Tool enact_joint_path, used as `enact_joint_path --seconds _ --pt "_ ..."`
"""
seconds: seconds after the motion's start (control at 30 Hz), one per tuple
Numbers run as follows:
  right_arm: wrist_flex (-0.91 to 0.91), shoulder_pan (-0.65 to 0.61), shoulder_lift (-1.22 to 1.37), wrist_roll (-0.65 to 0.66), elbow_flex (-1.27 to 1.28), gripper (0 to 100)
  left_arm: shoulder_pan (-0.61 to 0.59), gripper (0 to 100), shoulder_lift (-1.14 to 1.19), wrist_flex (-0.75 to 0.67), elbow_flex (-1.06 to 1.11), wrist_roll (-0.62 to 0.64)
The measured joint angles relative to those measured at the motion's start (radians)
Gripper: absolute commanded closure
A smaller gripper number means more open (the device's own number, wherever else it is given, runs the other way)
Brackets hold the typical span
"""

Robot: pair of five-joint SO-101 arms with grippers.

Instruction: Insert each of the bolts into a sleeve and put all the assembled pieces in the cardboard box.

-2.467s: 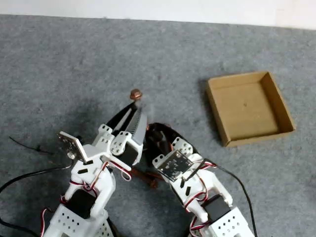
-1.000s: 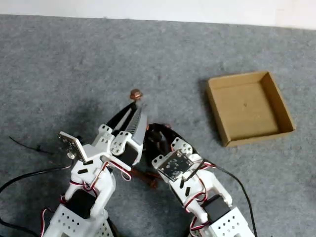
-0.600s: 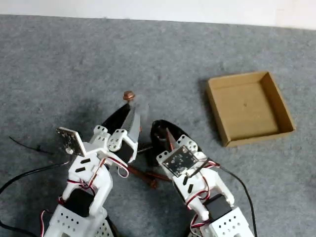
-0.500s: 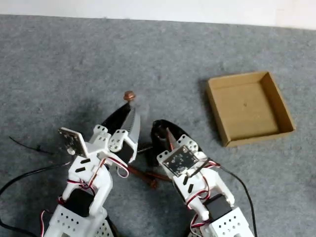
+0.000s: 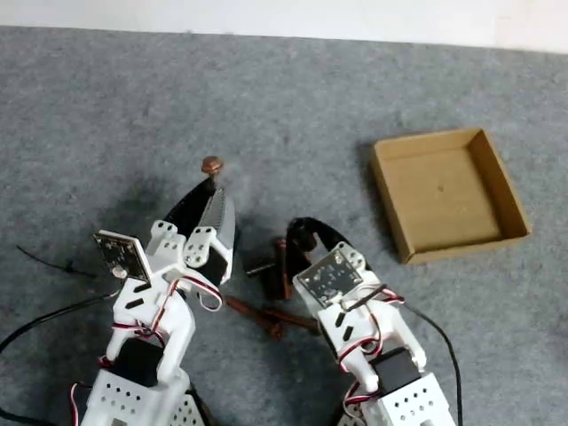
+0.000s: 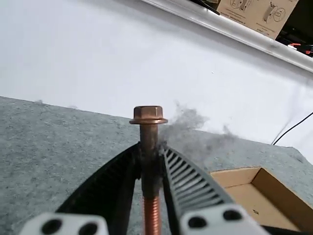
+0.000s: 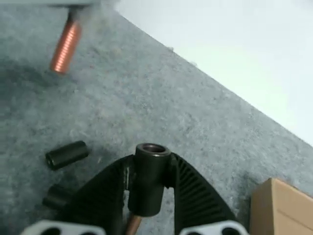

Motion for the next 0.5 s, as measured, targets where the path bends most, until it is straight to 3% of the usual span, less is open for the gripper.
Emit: enact_joint_path --seconds 0.23,0.5 --pt "0.02 0.025 0.0 0.0 0.0 99.4 -0.009 99 0.14 -0.003 -0.002 -0.064" --pt "0.063 0.048 0.0 0.0 0.0 99.4 -0.098 99 0.701 -0.081 -0.19 -0.072"
